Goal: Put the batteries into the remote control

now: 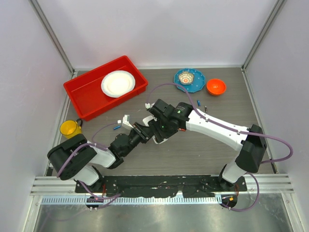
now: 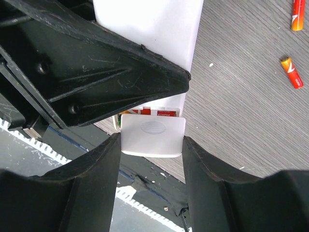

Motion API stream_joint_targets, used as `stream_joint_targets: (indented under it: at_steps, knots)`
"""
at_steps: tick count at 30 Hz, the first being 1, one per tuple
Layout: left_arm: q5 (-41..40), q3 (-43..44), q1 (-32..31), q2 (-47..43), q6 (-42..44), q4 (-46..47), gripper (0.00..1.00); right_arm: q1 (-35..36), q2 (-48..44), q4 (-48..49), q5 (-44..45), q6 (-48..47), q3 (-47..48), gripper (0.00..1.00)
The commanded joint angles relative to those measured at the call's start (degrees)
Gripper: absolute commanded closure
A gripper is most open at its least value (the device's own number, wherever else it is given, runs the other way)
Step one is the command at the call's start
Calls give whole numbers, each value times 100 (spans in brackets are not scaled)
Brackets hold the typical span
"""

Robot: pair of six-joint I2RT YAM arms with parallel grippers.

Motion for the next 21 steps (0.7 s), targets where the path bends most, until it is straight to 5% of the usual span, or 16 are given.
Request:
stream_joint_targets:
  at_steps: [1,21]
  knots:
    - [-130,58,-45,24,-38,1033,100,29,-258,345,-12,60,31,99]
    - [-130,67,-45,-28,-65,884,100,37,-241,319,251,51,-118,99]
